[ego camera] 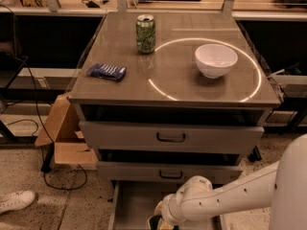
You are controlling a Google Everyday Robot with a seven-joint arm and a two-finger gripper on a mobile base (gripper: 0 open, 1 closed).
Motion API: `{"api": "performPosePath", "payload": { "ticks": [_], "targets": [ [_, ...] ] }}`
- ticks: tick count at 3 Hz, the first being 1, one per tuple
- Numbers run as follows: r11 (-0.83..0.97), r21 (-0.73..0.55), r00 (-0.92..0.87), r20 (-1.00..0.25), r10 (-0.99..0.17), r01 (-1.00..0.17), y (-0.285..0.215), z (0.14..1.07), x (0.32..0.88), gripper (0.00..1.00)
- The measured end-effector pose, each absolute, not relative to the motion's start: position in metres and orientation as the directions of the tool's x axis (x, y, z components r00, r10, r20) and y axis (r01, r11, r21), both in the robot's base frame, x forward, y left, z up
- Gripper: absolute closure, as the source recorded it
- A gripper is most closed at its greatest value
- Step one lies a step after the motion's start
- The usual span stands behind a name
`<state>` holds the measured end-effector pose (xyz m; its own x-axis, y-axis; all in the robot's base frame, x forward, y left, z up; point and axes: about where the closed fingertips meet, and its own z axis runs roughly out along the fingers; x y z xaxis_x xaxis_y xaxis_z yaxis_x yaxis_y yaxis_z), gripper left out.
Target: Pick sponge from bottom drawer and place on counter
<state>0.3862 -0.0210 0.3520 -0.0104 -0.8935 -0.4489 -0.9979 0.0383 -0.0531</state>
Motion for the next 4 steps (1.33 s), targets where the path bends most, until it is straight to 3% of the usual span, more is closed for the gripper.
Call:
{"api": "performPosePath", "payload": {
  "ticks": [2, 4],
  "targets": [
    [0.036, -0.063, -0.005, -0.441, -0.897, -0.997, -0.022, 0.354, 0.392, 1.0],
    [-0.056, -0.229, 0.149, -0.412, -0.899, -0.972, 0.002, 0.459, 0.402, 1.0]
  ]
}}
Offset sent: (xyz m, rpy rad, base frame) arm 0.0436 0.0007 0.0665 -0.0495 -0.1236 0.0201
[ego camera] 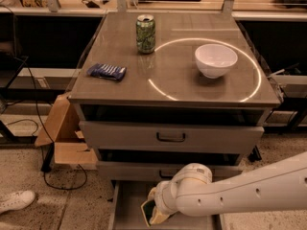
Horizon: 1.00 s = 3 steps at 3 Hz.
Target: Pick sponge from bottom drawer and place on counter
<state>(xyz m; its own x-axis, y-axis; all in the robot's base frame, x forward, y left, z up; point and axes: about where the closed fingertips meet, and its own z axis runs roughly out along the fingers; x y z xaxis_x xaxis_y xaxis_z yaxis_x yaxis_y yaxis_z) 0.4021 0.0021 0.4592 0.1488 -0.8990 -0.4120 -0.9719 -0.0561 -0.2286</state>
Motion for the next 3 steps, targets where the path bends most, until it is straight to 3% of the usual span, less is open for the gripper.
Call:
{"api": "performPosePath", "payload": {
  "ticks": [3],
  "targets": [
    [-0.072, -0.303, 0.189, -0.38, -0.905, -0.95, 0.001, 0.497, 0.417, 1.0]
  ]
}}
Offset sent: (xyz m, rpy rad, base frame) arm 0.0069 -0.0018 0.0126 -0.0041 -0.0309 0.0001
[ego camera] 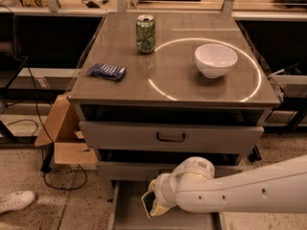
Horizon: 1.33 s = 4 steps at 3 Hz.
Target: Pick sponge from bottom drawer and place on counter
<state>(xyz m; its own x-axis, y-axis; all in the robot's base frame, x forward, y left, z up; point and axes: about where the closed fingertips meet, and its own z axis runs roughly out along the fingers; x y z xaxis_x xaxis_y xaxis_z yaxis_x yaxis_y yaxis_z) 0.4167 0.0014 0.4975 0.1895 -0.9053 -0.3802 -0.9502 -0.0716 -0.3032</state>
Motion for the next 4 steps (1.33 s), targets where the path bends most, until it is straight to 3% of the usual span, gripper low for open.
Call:
{"api": "performPosePath", "payload": {
  "ticks": [1, 4],
  "targets": [
    [-0.092, -0.383, 0.234, -0.343, -0.91, -0.919, 0.004, 0.542, 0.427, 1.0],
    [-0.144, -0.447, 0.298, -0.296, -0.907, -0.883, 0.018, 0.583, 0.436, 1.0]
  ]
}}
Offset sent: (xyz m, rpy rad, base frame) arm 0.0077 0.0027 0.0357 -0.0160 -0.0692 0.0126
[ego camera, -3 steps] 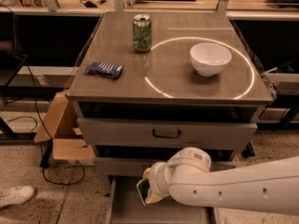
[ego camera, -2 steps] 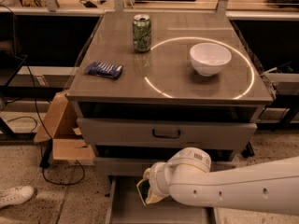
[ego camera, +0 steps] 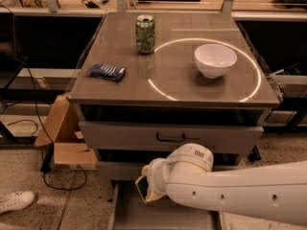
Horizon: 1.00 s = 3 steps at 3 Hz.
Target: Pick sponge from bottom drawer and place on counter
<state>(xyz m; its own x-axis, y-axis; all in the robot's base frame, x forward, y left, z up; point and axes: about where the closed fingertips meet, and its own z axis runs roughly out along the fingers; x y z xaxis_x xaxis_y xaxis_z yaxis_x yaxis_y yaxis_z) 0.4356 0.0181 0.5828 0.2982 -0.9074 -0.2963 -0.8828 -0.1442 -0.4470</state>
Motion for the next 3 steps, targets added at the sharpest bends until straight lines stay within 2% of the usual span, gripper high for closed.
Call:
{"api": "performPosePath", "payload": {
  "ticks": [2, 3],
  "targets": [
    [-0.232, -0.558, 0.413, -0.222, -0.883, -0.796, 0.049, 0.661, 0.431, 1.0],
    [-0.246, -0.567, 0.429, -0.214, -0.877, -0.786, 0.052, 0.668, 0.429, 1.0]
  ]
}}
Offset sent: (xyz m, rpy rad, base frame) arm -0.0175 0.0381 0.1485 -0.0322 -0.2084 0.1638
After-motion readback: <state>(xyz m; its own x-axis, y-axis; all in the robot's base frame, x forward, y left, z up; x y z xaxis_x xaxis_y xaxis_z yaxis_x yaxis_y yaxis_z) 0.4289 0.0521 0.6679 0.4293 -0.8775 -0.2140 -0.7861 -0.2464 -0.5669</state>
